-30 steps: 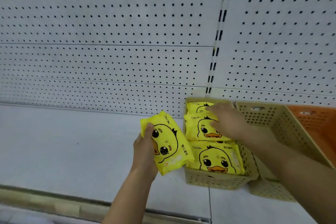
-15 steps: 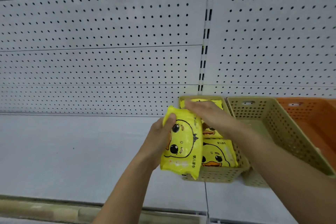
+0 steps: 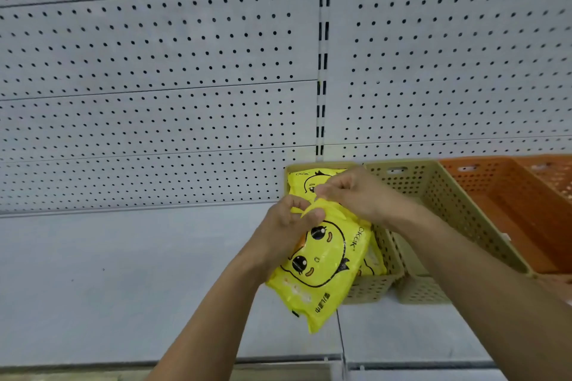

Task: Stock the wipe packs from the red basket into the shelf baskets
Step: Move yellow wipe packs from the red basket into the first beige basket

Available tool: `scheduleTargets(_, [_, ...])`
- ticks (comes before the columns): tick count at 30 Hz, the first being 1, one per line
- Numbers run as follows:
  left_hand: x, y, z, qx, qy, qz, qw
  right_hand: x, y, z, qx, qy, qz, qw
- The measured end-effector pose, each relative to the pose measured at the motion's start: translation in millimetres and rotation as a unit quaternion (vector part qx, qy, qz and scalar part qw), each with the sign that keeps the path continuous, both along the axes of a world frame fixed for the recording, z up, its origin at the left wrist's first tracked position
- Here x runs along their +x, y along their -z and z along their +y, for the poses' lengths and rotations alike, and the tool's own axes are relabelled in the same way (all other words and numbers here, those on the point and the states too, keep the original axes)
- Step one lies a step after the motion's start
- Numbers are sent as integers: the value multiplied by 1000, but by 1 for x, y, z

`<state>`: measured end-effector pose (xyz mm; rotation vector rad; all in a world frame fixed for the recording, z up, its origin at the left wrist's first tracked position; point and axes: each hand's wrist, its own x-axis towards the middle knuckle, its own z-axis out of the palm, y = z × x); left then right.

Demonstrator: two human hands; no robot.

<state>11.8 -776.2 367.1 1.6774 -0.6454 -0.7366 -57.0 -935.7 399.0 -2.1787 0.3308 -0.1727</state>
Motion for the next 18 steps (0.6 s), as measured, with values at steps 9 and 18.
scheduleTargets(9, [3,9,17,-44,-148,-85,984,-8,4,1,-95,241,-127,958])
scheduleTargets(18, [3,8,22,-106,9,44,993,-11,8,-15,125,181,-100,970])
